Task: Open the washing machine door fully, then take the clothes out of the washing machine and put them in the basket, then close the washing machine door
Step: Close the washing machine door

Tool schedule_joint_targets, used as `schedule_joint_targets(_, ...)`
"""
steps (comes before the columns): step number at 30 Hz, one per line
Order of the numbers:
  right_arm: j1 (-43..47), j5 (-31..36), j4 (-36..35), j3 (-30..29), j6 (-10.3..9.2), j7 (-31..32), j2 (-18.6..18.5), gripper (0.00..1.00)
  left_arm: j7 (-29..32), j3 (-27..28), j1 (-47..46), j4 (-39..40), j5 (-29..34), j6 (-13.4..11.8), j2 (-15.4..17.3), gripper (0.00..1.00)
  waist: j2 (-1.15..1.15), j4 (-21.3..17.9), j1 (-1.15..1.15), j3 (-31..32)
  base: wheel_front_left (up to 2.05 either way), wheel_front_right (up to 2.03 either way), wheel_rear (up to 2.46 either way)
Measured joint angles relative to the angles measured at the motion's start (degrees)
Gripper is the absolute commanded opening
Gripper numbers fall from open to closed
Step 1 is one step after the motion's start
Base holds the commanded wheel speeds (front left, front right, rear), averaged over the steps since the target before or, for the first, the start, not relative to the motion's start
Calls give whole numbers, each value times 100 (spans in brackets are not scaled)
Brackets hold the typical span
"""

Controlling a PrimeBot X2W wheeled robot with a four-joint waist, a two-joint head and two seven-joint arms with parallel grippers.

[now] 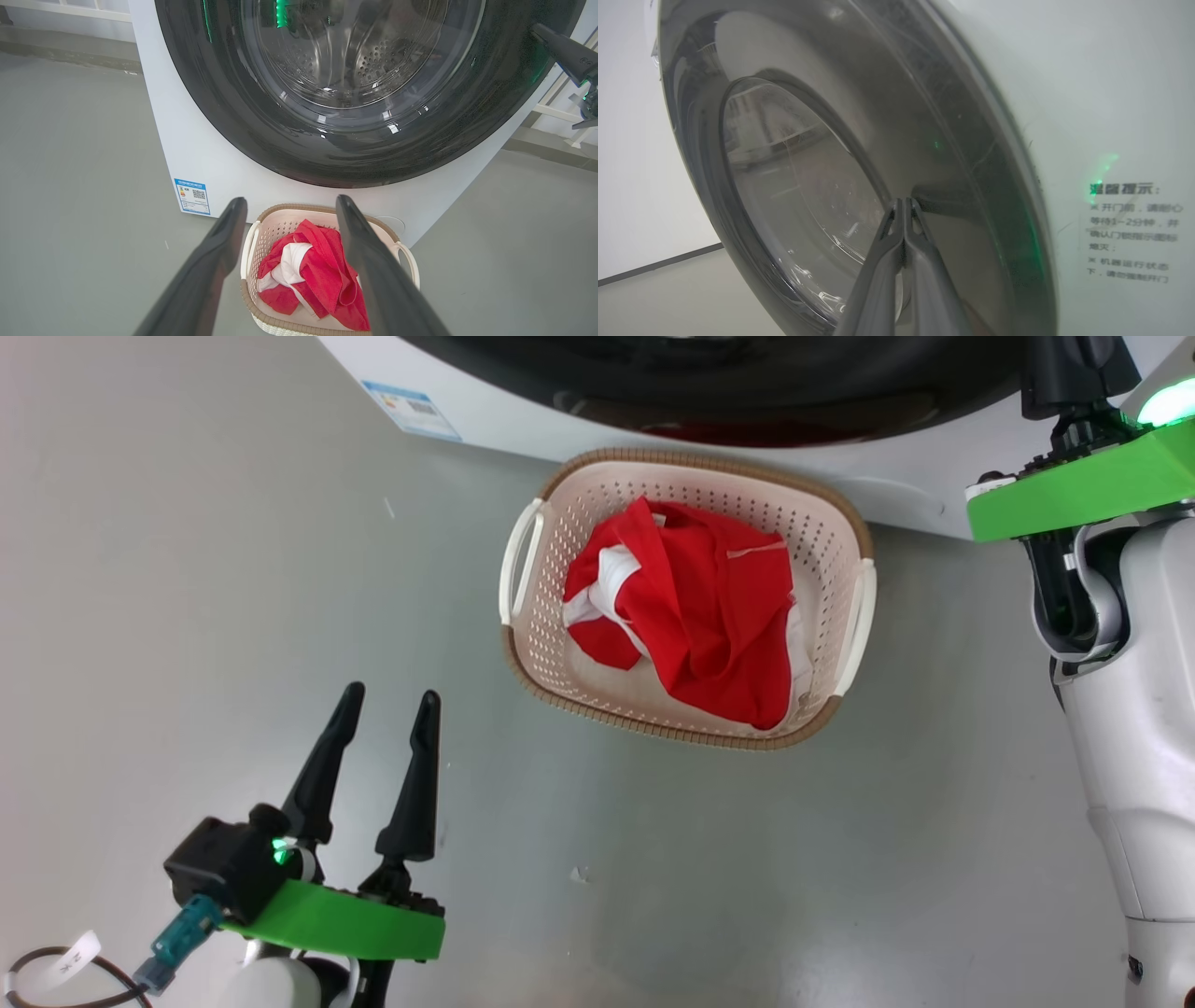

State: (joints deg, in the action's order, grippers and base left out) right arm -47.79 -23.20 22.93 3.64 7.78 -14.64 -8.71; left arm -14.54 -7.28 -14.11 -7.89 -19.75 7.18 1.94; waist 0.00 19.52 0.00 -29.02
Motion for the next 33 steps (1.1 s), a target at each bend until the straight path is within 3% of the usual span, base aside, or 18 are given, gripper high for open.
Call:
schedule_joint_targets(6, 215, -4, -5, 260, -23, -7, -40, 0, 0, 29, 16, -91, 11, 0, -4, 100, 0, -53, 0, 228, 0, 0, 0)
schedule_joint_targets(7, 339, -15, -4, 322, -23, -7, -35, 7, 0, 48, 23, -107, 19, 0, -4, 100, 0, -67, 0, 279, 0, 0, 0)
schedule_joint_targets(8, 642, -51, -9, 448, -23, -5, -21, 16, 0, 86, 72, -130, 20, 0, 3, 100, 0, -102, 0, 389, 0, 0, 0)
schedule_joint_targets(10, 956, -52, -26, 552, -23, -5, -20, 93, 0, 112, 192, -149, 44, 0, 21, 100, 0, -146, 0, 511, 0, 0, 0)
schedule_joint_targets(11, 1096, -53, -49, 597, -23, -7, -19, 100, 0, 118, 258, -158, 53, 0, 41, 100, 0, -171, 0, 573, 0, 0, 0)
schedule_joint_targets(33, 3734, -156, -469, 573, -23, -1, 8, 100, 0, 602, 1351, -202, 60, 0, 455, 100, 0, -1162, 0, 1885, 0, 0, 0)
